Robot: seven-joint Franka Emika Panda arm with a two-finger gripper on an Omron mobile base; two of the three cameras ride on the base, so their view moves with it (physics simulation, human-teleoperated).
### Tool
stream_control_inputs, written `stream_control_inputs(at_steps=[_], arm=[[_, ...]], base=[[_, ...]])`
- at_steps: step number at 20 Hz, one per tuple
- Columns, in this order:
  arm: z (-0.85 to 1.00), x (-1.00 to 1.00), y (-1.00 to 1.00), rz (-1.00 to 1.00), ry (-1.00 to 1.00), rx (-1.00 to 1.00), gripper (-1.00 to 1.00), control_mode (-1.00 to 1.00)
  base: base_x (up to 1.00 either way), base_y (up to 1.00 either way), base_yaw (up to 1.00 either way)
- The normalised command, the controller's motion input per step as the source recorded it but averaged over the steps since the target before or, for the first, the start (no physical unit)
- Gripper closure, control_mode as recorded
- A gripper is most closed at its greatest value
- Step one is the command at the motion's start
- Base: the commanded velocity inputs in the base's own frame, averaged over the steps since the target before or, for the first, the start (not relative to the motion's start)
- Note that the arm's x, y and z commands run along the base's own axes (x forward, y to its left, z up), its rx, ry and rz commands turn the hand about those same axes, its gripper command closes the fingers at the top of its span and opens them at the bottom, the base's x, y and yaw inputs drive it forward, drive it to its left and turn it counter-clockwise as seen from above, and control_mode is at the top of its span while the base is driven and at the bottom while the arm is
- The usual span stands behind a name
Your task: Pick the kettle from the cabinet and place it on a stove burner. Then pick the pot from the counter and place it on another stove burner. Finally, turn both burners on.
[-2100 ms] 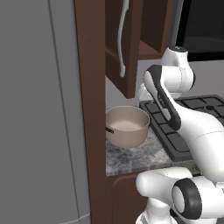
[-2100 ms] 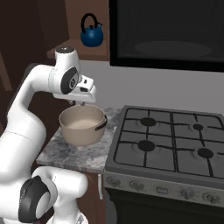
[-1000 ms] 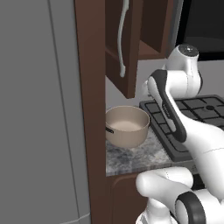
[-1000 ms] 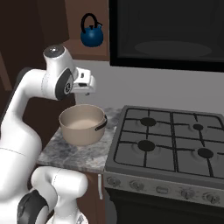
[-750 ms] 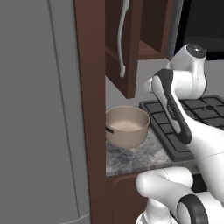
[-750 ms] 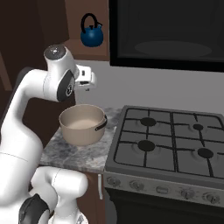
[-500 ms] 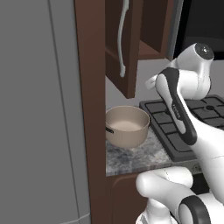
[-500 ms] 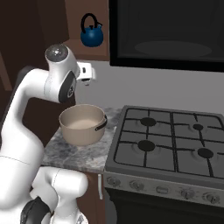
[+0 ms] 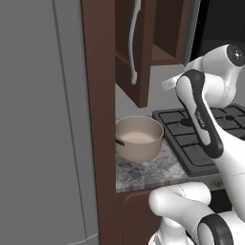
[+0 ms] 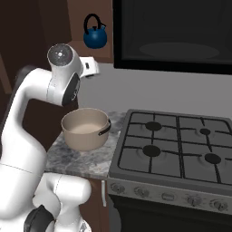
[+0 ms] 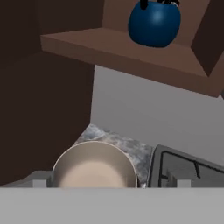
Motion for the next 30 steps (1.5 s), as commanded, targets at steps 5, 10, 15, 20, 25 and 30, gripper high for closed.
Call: stream_control_inputs(at_steps=[5,10,15,20,25,30], arm=[[0.18,0.00,0.00,0.04,-0.07,0.00,-1.00,-1.00],[0.31,0.04,0.08,0.00,-0.10,0.00,-1.00,-1.00],[0.32,0.10,0.12,-0.03,-0.09,0.00,-1.00,-1.00],[0.33,0.20,0.03,-0.01,-0.08,0.00,-1.00,-1.00],[0.26,0.28,0.00,0.00,-0.06,0.00,-1.00,-1.00],[0.11,0.27,0.00,0.00,-0.07,0.01,-1.00,-1.00]], base=[[0.00,0.00,0.00],[0.00,0.00,0.00],[0.00,0.00,0.00],[0.00,0.00,0.00],[0.00,0.00,0.00],[0.00,0.00,0.00]])
